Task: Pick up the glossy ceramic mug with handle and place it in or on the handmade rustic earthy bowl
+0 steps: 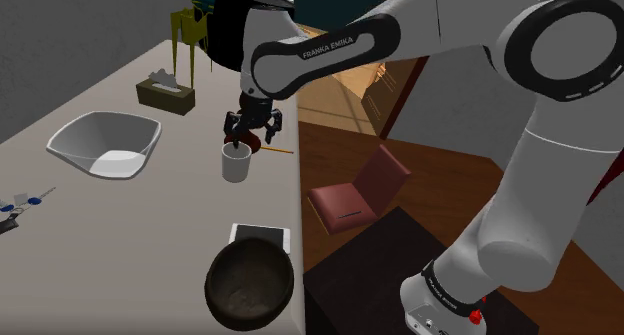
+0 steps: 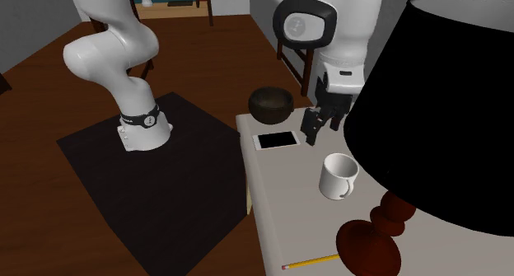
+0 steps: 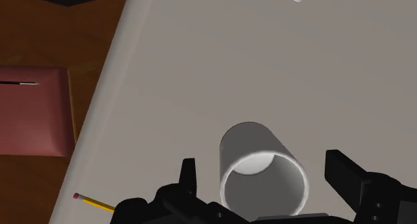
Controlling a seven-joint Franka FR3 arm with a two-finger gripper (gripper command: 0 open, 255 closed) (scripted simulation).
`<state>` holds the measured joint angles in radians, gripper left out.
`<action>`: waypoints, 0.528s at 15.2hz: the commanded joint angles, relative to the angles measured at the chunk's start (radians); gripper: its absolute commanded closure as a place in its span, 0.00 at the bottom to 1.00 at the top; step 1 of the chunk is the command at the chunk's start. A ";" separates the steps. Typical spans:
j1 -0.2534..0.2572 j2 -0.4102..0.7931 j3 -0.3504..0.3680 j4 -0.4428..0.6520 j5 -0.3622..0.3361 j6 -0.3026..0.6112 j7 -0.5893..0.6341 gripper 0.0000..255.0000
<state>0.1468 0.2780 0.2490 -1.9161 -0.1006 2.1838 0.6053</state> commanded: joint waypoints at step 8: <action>0.097 0.332 -0.035 0.344 -0.118 -0.029 0.090 0.00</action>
<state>0.2387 0.5924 0.2170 -1.5890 -0.2126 2.1543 0.6913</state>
